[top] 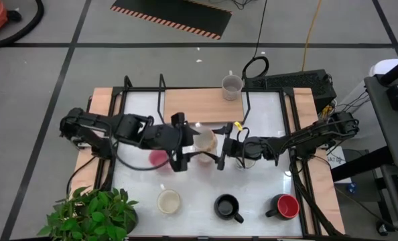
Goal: Place coffee mugs
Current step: Put the yellow mug on the shelf
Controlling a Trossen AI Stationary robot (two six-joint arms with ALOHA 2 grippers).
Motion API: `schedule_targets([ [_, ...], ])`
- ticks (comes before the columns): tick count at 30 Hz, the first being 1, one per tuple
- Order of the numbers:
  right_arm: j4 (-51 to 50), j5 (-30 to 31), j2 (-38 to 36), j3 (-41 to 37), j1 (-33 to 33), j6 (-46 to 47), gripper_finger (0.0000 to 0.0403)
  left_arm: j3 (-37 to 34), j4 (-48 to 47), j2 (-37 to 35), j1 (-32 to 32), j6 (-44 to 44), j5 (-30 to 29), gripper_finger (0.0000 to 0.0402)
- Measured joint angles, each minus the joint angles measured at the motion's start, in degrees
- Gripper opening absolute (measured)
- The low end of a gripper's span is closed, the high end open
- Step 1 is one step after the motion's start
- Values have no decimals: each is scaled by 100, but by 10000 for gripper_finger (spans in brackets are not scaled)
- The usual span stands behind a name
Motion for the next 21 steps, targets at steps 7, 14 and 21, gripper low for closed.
schedule_targets([
  [7,-247,652,2,0,6,-266,354,-34,-348,52,243,91,267,249],
  [14,-281,1049,2,0,11,-284,354,-321,-226,55,274,892,77,226],
  [21,-370,1509,2,0,66,-414,354,-723,183,63,256,1567,-387,226],
])
